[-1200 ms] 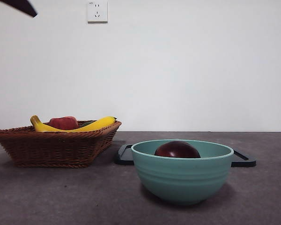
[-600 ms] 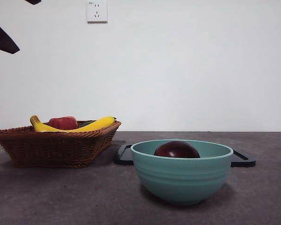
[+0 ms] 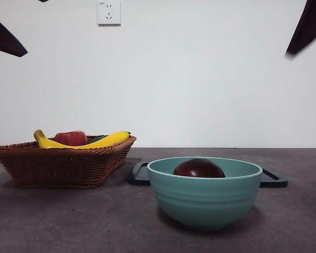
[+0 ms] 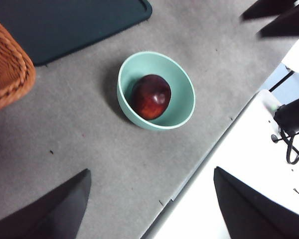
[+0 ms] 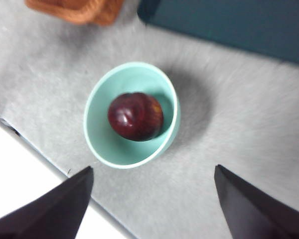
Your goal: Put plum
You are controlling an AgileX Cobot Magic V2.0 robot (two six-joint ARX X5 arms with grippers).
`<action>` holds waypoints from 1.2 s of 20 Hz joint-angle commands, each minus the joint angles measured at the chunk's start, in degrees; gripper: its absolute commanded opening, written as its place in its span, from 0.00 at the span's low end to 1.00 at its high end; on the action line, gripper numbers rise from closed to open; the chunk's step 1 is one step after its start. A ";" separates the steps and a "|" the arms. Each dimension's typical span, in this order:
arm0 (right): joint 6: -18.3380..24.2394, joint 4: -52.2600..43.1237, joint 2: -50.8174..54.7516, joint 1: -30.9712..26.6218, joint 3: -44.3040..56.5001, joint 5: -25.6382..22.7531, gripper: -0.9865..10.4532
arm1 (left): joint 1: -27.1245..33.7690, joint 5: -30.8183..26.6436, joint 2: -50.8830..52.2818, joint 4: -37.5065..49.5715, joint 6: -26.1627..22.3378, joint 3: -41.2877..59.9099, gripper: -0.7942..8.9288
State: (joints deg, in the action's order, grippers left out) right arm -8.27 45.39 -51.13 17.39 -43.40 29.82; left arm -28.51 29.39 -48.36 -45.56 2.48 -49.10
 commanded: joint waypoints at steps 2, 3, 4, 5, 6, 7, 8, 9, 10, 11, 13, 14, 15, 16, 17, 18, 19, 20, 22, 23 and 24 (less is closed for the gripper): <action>-5.33 -8.48 -4.76 3.91 3.02 -2.91 0.40 | -0.28 0.28 -0.26 0.55 0.11 -0.61 0.49; -5.62 -10.32 -6.86 5.18 3.48 -4.57 0.40 | -0.28 0.28 -0.26 0.52 0.11 -0.61 0.49; -6.01 -11.58 -8.61 6.19 3.61 -5.70 0.40 | -0.28 0.28 -0.26 0.52 0.11 -0.61 0.49; -6.29 -13.44 -10.84 7.48 3.61 -6.97 0.39 | -0.28 0.28 -0.26 0.55 0.09 -0.61 0.49; -6.58 -15.17 -12.63 8.50 3.61 -8.07 0.38 | -0.28 0.28 -0.26 0.52 0.09 -0.61 0.49; -6.93 -17.03 -14.67 9.57 3.61 -9.46 0.36 | -0.28 0.28 -0.26 0.52 0.11 -0.61 0.49; -7.28 -18.51 -16.28 10.34 3.61 -10.54 0.34 | -0.28 0.28 -0.26 0.52 0.11 -0.61 0.49; -7.63 -20.13 -18.10 11.26 3.61 -11.89 0.34 | -0.28 0.28 -0.26 0.50 0.09 -0.61 0.49; -7.82 -21.35 -19.45 11.89 3.61 -12.79 0.32 | -0.28 0.28 -0.26 0.48 0.09 -0.61 0.49; -7.93 -22.64 -20.92 12.59 3.61 -13.86 0.30 | -0.28 0.28 -0.26 0.46 0.09 -0.61 0.49; -8.11 -24.17 -23.10 13.64 3.61 -15.78 0.26 | -0.28 0.28 -0.26 0.50 0.11 -0.61 0.49; -8.13 -24.68 -24.00 14.10 3.61 -17.00 0.25 | -0.28 0.28 -0.26 0.50 0.09 -0.61 0.49; -8.26 -25.24 -24.90 14.49 3.61 -17.94 0.25 | -0.28 0.28 -0.26 0.50 0.09 -0.61 0.49; -8.28 -25.77 -25.46 14.80 3.61 -17.90 0.24 | -0.28 0.26 -0.26 0.52 0.07 -0.61 0.49; -8.31 -26.38 -26.14 15.10 3.61 -17.86 0.22 | -0.28 0.26 -0.26 0.57 0.07 -0.61 0.49; -8.28 -26.53 -26.51 15.30 3.61 -17.88 0.19 | -0.28 0.26 -0.26 0.55 0.07 -0.61 0.49; -8.28 -26.73 -26.77 15.52 3.61 -17.90 0.17 | -0.28 0.26 -0.26 0.57 0.07 -0.61 0.49; -8.26 -26.86 -26.82 15.54 3.61 -17.90 0.15 | -0.28 0.26 -0.26 0.57 0.04 -0.61 0.49; -8.26 -27.36 -26.82 15.54 3.61 -17.68 0.10 | -0.28 0.26 -0.26 0.55 -0.04 -0.61 0.49; -8.28 -27.39 -26.82 15.52 3.58 -17.68 0.10 | -0.28 0.26 -0.26 0.55 -0.04 -0.61 0.49; -8.28 -27.39 -26.82 15.54 3.58 -17.66 0.10 | -0.28 0.26 -0.26 0.57 -0.04 -0.61 0.49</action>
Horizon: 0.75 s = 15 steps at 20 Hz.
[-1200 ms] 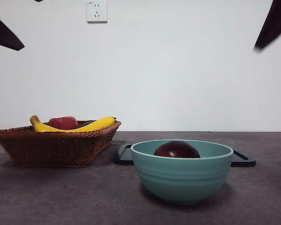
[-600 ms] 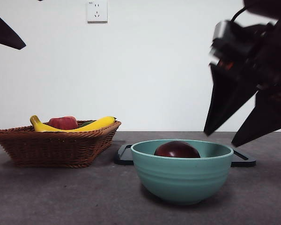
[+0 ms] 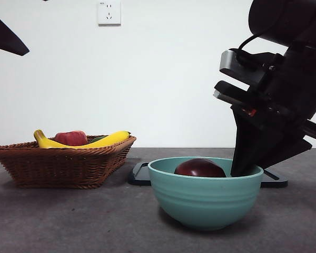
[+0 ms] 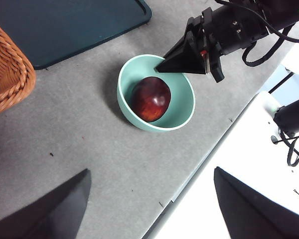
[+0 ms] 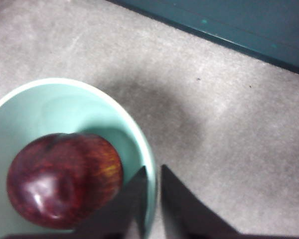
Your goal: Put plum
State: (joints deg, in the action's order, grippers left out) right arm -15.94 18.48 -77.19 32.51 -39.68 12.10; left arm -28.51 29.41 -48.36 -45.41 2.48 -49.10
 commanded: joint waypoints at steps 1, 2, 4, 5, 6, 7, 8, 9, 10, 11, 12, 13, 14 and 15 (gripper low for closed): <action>-0.63 -0.50 -0.72 0.42 -0.17 0.04 0.10 | -0.28 0.24 -0.26 0.42 -0.04 -0.61 0.49; -0.83 -0.74 -0.63 0.42 -0.26 0.07 0.10 | -0.28 0.24 -0.26 0.42 -0.07 -0.61 0.49; -1.53 -0.90 -0.57 0.35 -1.55 0.04 0.10 | -0.28 0.24 -0.26 0.42 -0.07 -0.61 0.49; -1.53 -0.66 -0.57 0.28 -2.78 0.00 0.10 | -0.28 0.24 -0.26 0.42 -0.09 -0.61 0.49; -1.55 -0.31 -0.57 0.24 -4.20 -0.07 0.10 | -0.28 0.24 -0.28 0.39 -0.09 -0.61 0.49; -1.53 0.13 -0.59 0.15 -5.77 -0.28 0.10 | -0.28 0.24 -0.26 0.39 -0.09 -0.61 0.49; -1.49 0.76 -0.63 -0.26 -7.48 -0.35 0.10 | -0.28 0.24 -0.26 0.42 -0.09 -0.61 0.49; -1.40 1.22 -0.76 -0.85 -8.98 -0.39 0.10 | -0.28 0.24 -0.26 0.44 -0.11 -0.61 0.49; -1.22 1.33 -1.16 -1.77 -10.78 -0.37 0.10 | -0.28 0.24 -0.28 0.44 -0.20 -0.61 0.49; -1.18 1.33 -1.75 -2.75 -12.41 -0.26 0.10 | -0.28 0.24 -0.28 0.42 -0.31 -0.61 0.49; -0.83 1.60 -2.58 -3.87 -14.16 -0.13 0.10 | -0.28 0.24 -0.26 0.39 -0.31 -0.61 0.49; 0.13 2.60 -3.85 -5.09 -16.41 -0.17 0.10 | -0.28 0.24 -0.28 0.33 -0.28 -0.61 0.49; 1.14 3.78 -5.55 -6.36 -18.99 -0.17 0.10 | -0.28 0.24 -0.26 0.20 -0.28 -0.61 0.49; 2.08 4.50 -7.39 -7.37 -21.31 -0.17 0.10 | -0.28 0.24 -0.26 0.15 -0.28 -0.61 0.49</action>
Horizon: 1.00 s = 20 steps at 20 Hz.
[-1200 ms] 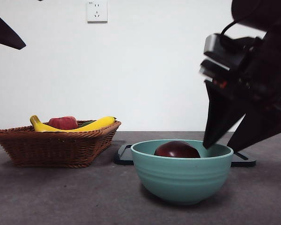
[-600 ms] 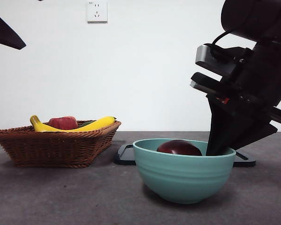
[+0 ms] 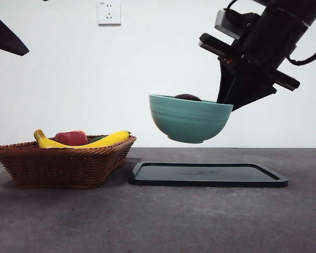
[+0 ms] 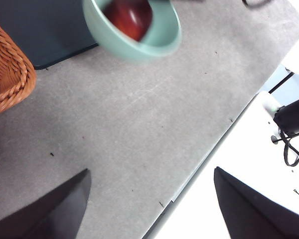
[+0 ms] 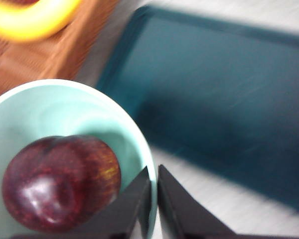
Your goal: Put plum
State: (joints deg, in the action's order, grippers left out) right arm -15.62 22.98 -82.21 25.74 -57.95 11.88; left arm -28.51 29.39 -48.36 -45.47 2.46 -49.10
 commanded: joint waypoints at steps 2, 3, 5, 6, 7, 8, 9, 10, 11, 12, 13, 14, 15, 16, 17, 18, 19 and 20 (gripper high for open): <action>2.80 0.28 -6.56 -2.54 -7.45 0.04 0.10 | -0.28 0.26 -0.26 0.22 -0.26 -0.61 0.49; 3.17 0.28 -8.70 -3.37 -9.29 0.04 0.10 | -0.28 0.26 -0.26 0.20 -0.26 -0.61 0.49; 3.87 -0.15 -13.18 -4.98 -11.74 0.00 0.10 | -0.28 0.26 -0.28 0.20 -0.28 -0.61 0.49; 4.04 -0.70 -15.39 -5.70 -12.31 -0.02 0.10 | -0.28 0.26 -0.26 0.24 -0.28 -0.61 0.49; 4.04 -1.49 -17.18 -6.40 -12.55 -0.04 0.10 | -0.28 0.26 -0.26 0.24 -0.26 -0.61 0.49; 4.04 -2.38 -18.51 -6.91 -12.59 0.02 0.10 | -0.28 0.26 -0.26 0.26 -0.28 -0.61 0.49; 4.07 -3.19 -19.78 -7.41 -12.59 0.02 0.10 | -0.28 0.26 -0.26 0.26 -0.26 -0.61 0.49; 4.09 -3.74 -20.68 -7.76 -12.59 0.04 0.10 | -0.28 0.26 -0.26 0.26 -0.26 -0.61 0.49; 4.09 -4.17 -21.33 -8.07 -12.59 0.02 0.10 | -0.28 0.26 -0.26 0.26 -0.26 -0.61 0.49; 4.11 -4.31 -21.68 -8.22 -12.59 0.09 0.10 | -0.28 0.26 -0.28 0.28 -0.26 -0.61 0.49; 4.11 -4.26 -21.94 -8.26 -12.59 0.07 0.10 | -0.28 0.26 -0.28 0.37 -0.26 -0.61 0.49; 4.11 -4.04 -22.05 -8.26 -12.59 0.11 0.10 | -0.28 0.26 -0.28 0.48 -0.26 -0.61 0.49; 4.11 -3.78 -22.16 -8.26 -12.59 0.09 0.10 | -0.28 0.26 -0.28 0.48 -0.26 -0.61 0.49; 4.11 -3.65 -22.25 -8.26 -12.59 0.07 0.10 | -0.28 0.26 -0.28 0.46 -0.24 -0.61 0.49; 4.09 -3.65 -22.25 -8.26 -12.59 0.04 0.10 | -0.28 0.26 -0.28 0.46 -0.24 -0.61 0.49; 4.09 -3.63 -22.25 -8.26 -12.59 0.04 0.10 | -0.28 0.26 -0.28 0.44 -0.22 -0.61 0.49; 4.09 -3.50 -22.25 -8.26 -12.59 0.04 0.12 | -0.28 0.26 -0.28 0.44 -0.20 -0.61 0.49; 4.07 -3.43 -22.25 -8.26 -12.59 0.04 0.17 | -0.28 0.26 -0.28 0.42 -0.04 -0.61 0.49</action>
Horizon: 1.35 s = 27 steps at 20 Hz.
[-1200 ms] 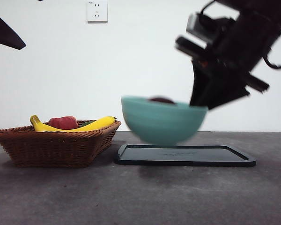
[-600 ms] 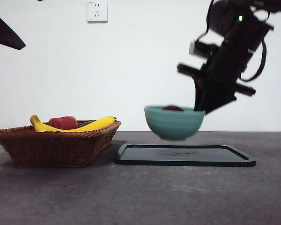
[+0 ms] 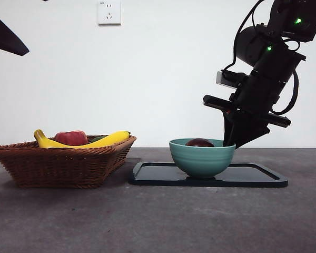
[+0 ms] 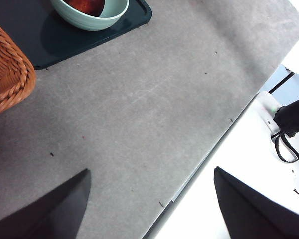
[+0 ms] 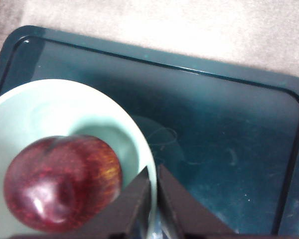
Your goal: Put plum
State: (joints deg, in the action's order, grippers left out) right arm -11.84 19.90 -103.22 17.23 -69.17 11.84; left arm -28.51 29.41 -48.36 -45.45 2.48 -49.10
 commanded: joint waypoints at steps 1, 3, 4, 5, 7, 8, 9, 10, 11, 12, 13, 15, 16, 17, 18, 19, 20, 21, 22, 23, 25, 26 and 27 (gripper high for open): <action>0.28 -0.33 -1.25 0.24 -1.38 0.09 0.21 | -0.28 0.24 -0.28 0.35 -0.07 -0.61 0.49; 0.28 -0.26 -1.25 0.24 -1.38 0.09 0.21 | -0.28 0.24 -0.28 0.24 -0.07 -0.61 0.49; 0.26 -0.31 -1.25 0.24 -1.38 0.09 0.21 | -0.28 0.24 -0.28 0.22 -0.07 -0.61 0.49; 0.24 -0.24 -1.09 0.22 -1.53 0.07 0.22 | -0.28 0.24 -0.28 0.22 -0.07 -0.61 0.49; 0.26 0.57 0.74 -0.28 -1.81 0.04 0.24 | -0.28 0.24 -0.28 0.24 -0.07 -0.61 0.49; 0.31 1.09 2.51 -0.55 -1.81 -0.13 0.24 | -0.28 0.24 -0.28 0.26 -0.07 -0.61 0.49; 0.35 1.27 4.33 -0.68 -1.81 -0.11 0.24 | -0.28 0.24 -0.28 0.28 -0.07 -0.61 0.49; 0.33 1.81 6.99 -0.96 -1.81 0.11 0.24 | -0.28 0.24 -0.28 0.28 -0.09 -0.61 0.49; 0.37 2.86 9.68 -1.16 -1.81 0.24 0.24 | -0.28 0.24 -0.28 0.33 -0.09 -0.61 0.49; 0.94 4.70 12.70 -1.14 -1.81 0.50 0.24 | -0.28 0.24 -0.28 0.31 -0.07 -0.61 0.49; 2.08 6.95 15.85 -1.14 -1.81 0.98 0.24 | -0.28 0.24 -0.28 0.28 -0.09 -0.61 0.49; 3.78 12.15 22.29 -1.03 -1.81 2.86 0.24 | -0.28 0.24 -0.28 0.33 -0.37 -0.61 0.49; 4.90 15.02 25.57 -1.03 -1.81 3.19 0.24 | -0.28 0.24 -0.28 0.46 -0.52 -0.61 0.49; 5.90 18.14 28.70 -0.98 -1.79 3.28 0.24 | -0.28 0.24 -0.28 0.48 -0.52 -0.61 0.49; 6.78 21.03 31.10 -0.90 -1.75 3.30 0.24 | -0.28 0.24 -0.28 0.42 -0.52 -0.61 0.49; 7.30 23.80 33.55 -0.85 -1.57 3.23 0.24 | -0.28 0.24 -0.28 0.42 -0.50 -0.61 0.49; 7.45 25.79 35.87 -0.83 -1.09 3.26 0.24 | -0.28 0.22 -0.28 0.42 -0.50 -0.61 0.49; 7.63 27.04 38.12 -0.76 -0.35 3.32 0.24 | -0.28 0.24 -0.28 0.42 -0.50 -0.61 0.49; 7.82 28.20 40.68 -0.55 0.59 3.30 0.24 | -0.28 0.24 -0.28 0.44 -0.50 -0.61 0.49; 7.82 28.81 43.01 -0.39 1.57 3.34 0.24 | -0.28 0.22 -0.28 0.42 -0.50 -0.61 0.49; 7.80 29.31 47.58 -0.37 3.98 3.43 0.24 | -0.28 0.22 -0.28 0.44 -0.50 -0.61 0.49; 7.78 29.90 49.72 -0.37 5.20 4.04 0.24 | -0.28 0.22 -0.28 0.44 -0.50 -0.61 0.49; 7.72 30.42 51.69 -0.26 6.49 5.49 0.24 | -0.28 0.24 -0.28 0.42 -0.48 -0.61 0.49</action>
State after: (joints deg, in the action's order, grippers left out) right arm -4.67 50.61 -51.11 16.58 -62.28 17.06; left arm -28.51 29.41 -48.36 -45.43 2.44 -49.10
